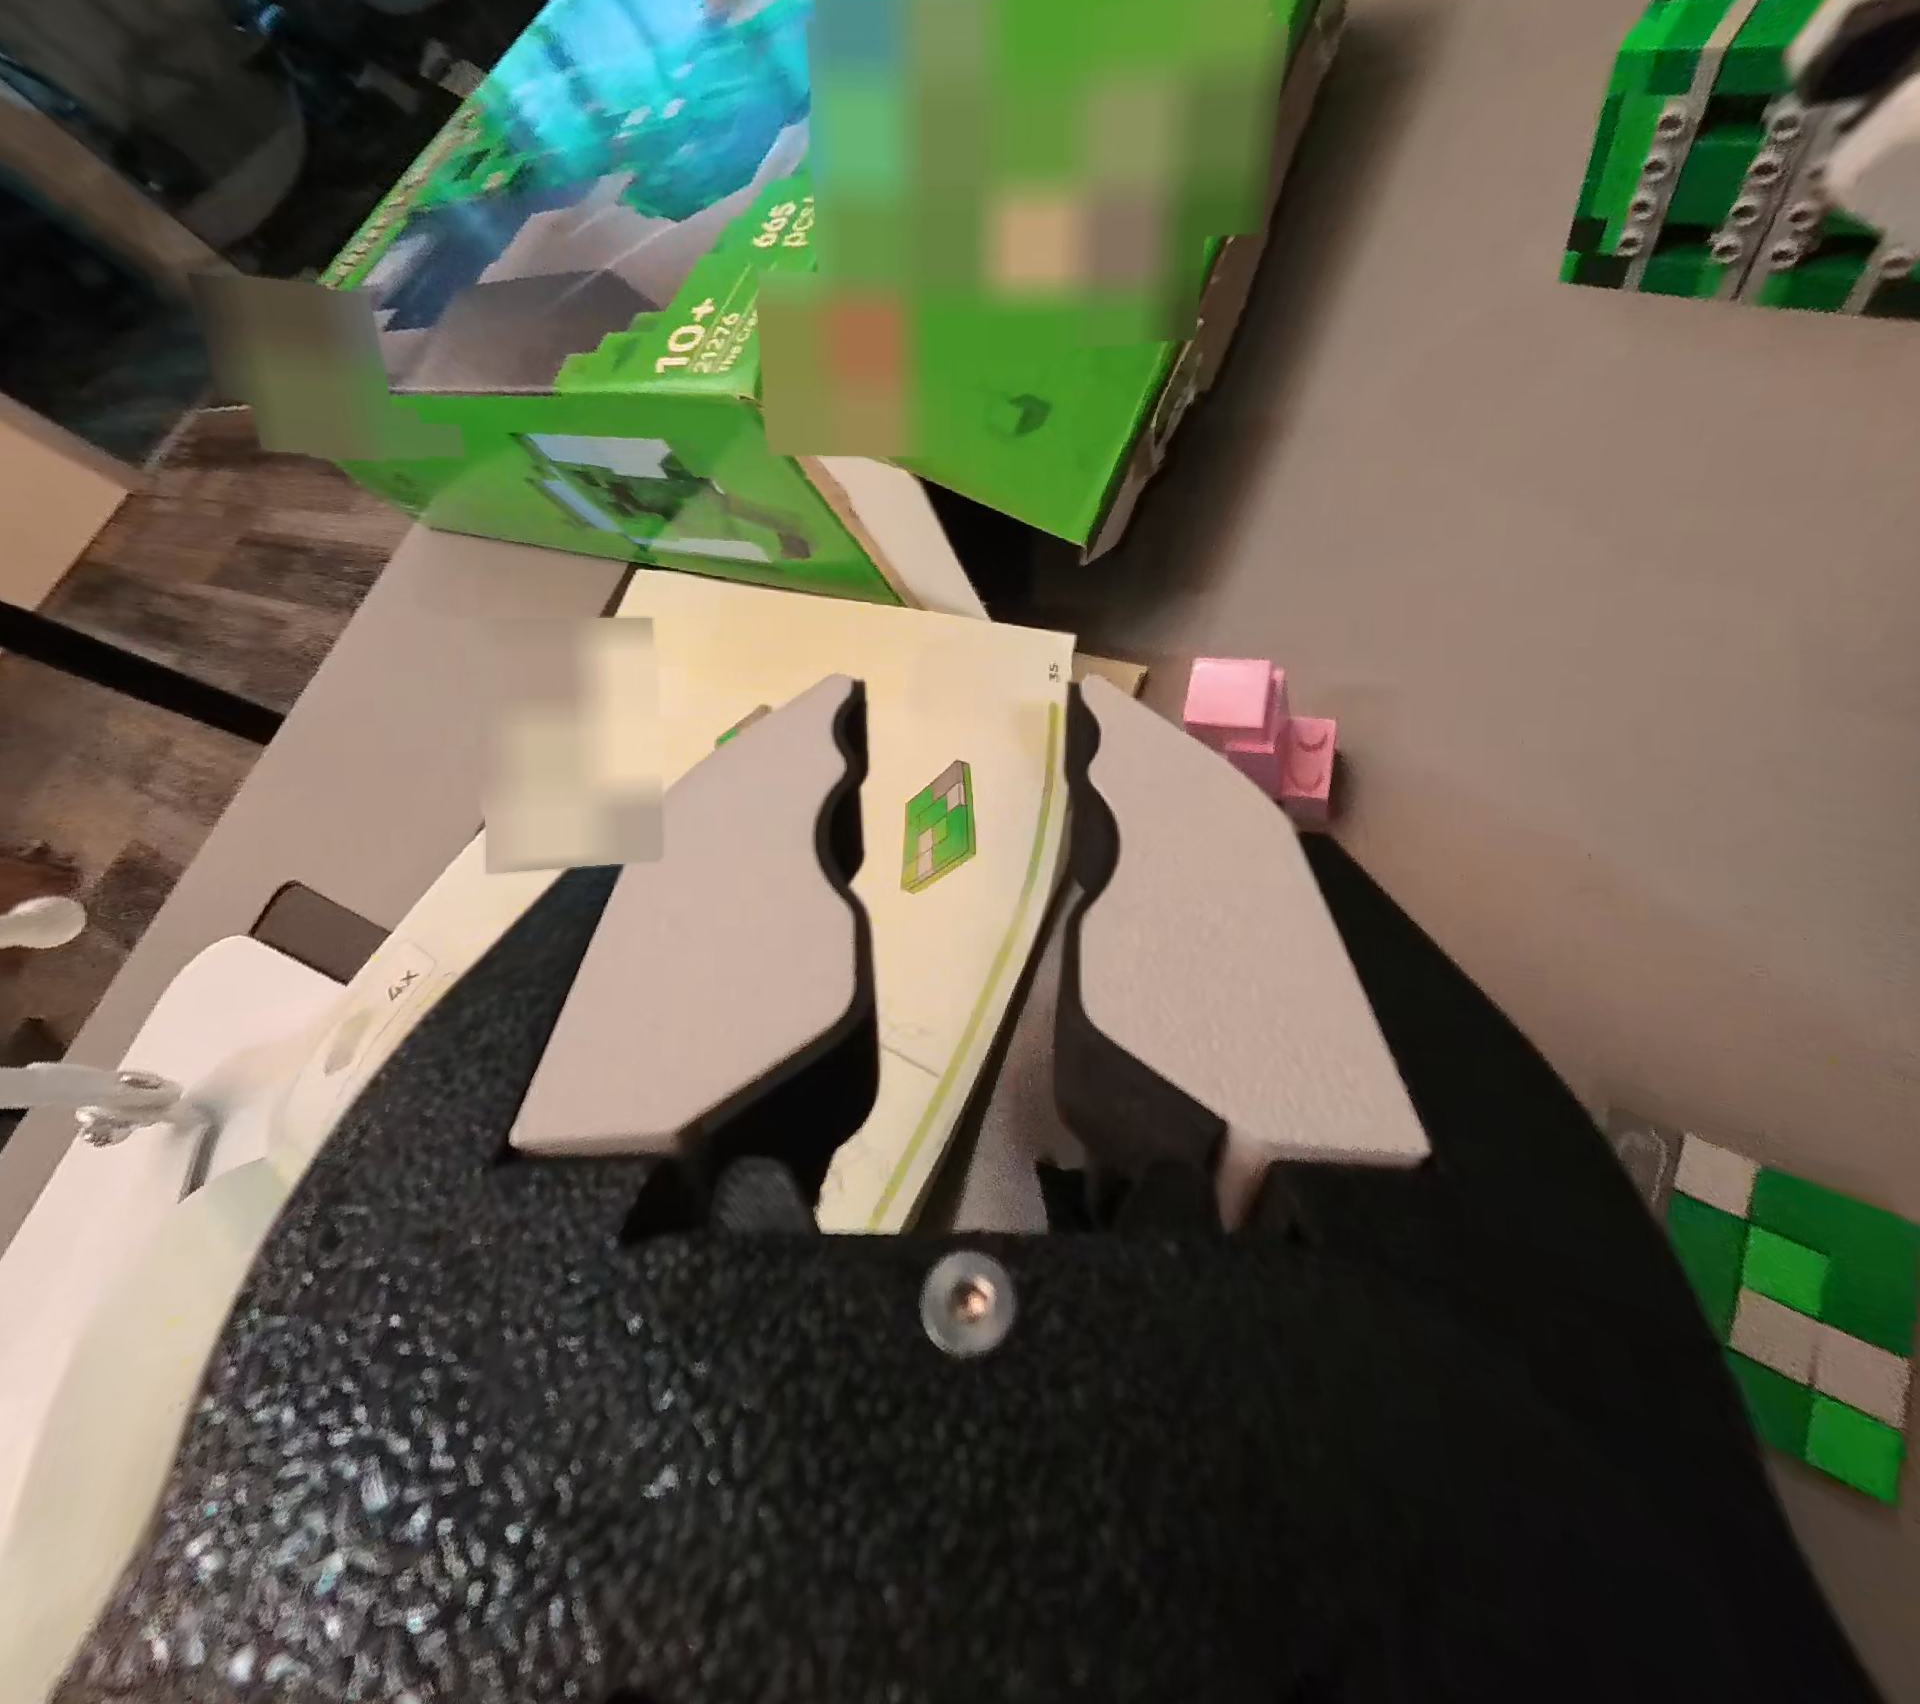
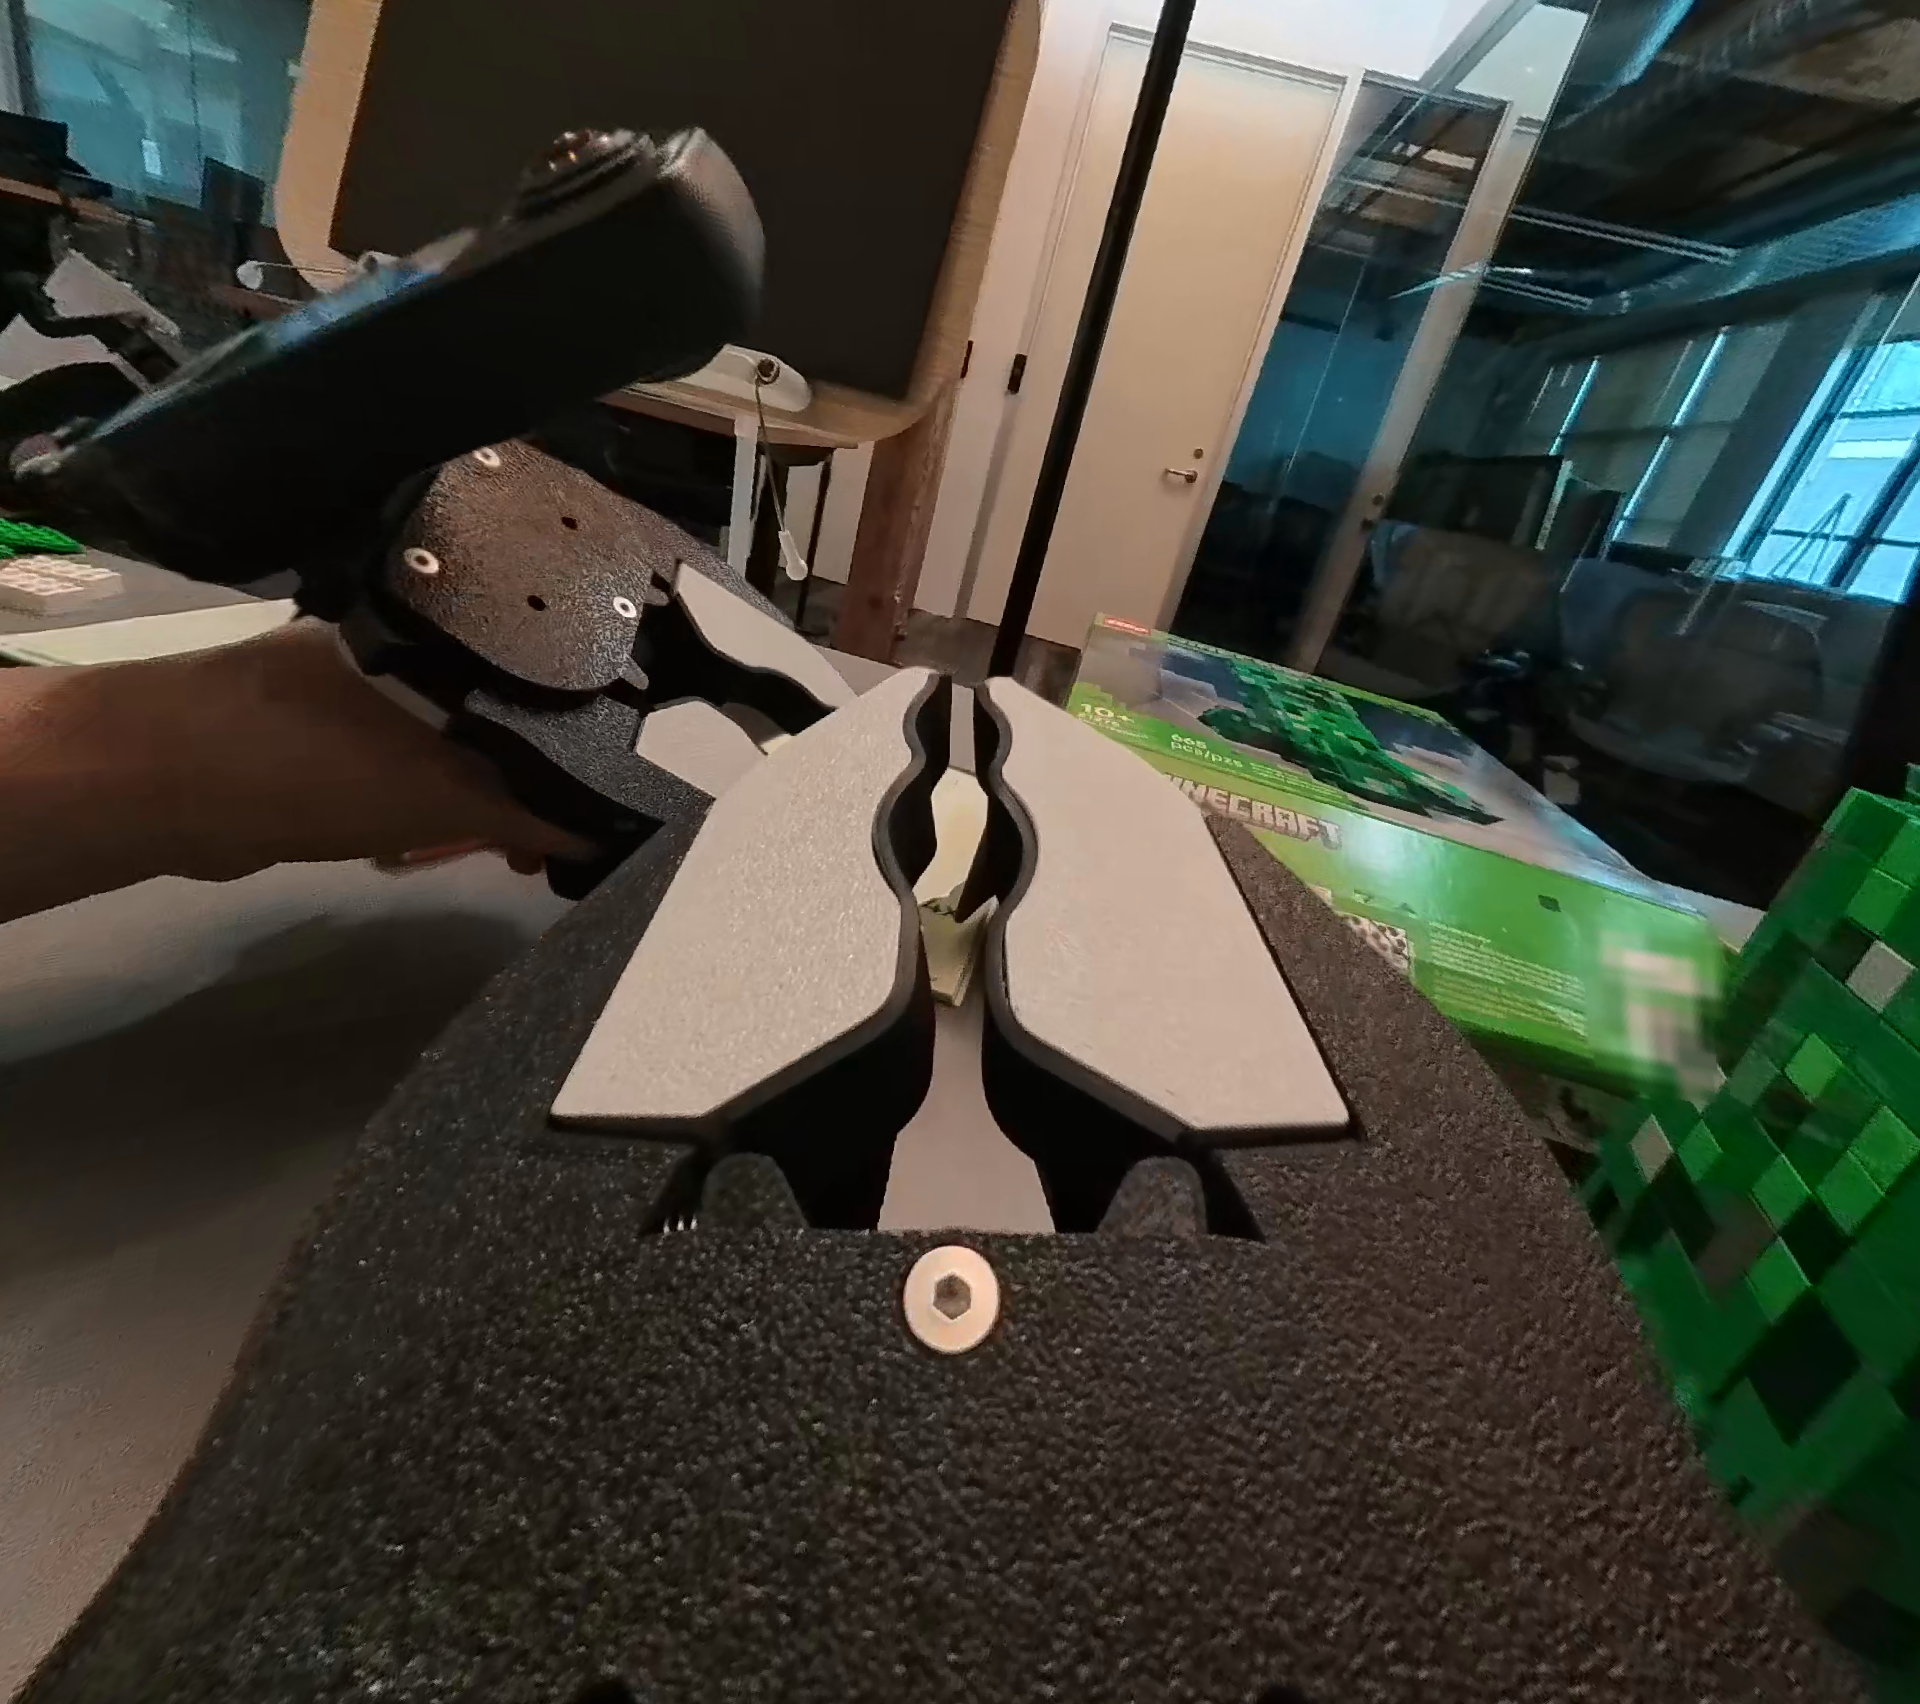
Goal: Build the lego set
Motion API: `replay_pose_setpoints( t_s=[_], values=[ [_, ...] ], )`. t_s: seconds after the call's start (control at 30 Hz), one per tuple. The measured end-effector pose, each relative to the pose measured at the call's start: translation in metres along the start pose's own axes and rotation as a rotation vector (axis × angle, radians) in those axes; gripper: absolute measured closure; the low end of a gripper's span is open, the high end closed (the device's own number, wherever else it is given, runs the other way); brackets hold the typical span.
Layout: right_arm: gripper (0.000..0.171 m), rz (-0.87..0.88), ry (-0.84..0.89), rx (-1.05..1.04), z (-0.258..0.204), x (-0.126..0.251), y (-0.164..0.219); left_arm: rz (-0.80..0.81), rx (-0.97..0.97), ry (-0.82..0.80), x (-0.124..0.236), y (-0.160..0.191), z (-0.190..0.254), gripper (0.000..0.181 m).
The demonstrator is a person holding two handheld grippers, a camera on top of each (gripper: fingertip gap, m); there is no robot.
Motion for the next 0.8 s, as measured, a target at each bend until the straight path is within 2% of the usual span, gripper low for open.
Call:
replay_pose_setpoints(
  t_s=[0.43,0.8],
  values=[
    [0.167,-0.008,-0.014,-0.028,0.0,-0.001,0.001,-0.109,-0.057,0.013,-0.022,0.007,0.003,0.142],
    [0.169,-0.011,-0.029,-0.036,-0.001,-0.001,0.002,-0.055,-0.053,0.065,-0.014,0.007,0.004,0.137]
  ],
)
Point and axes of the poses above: each gripper's, where its closed fingertips meet, x back along the fingers, y out of its underside, z = x × y across the jaws, the point moved 8 cm from there along x, back along the fingers, and after that the axes turned 1 degree about x, right-handed, at the moved point
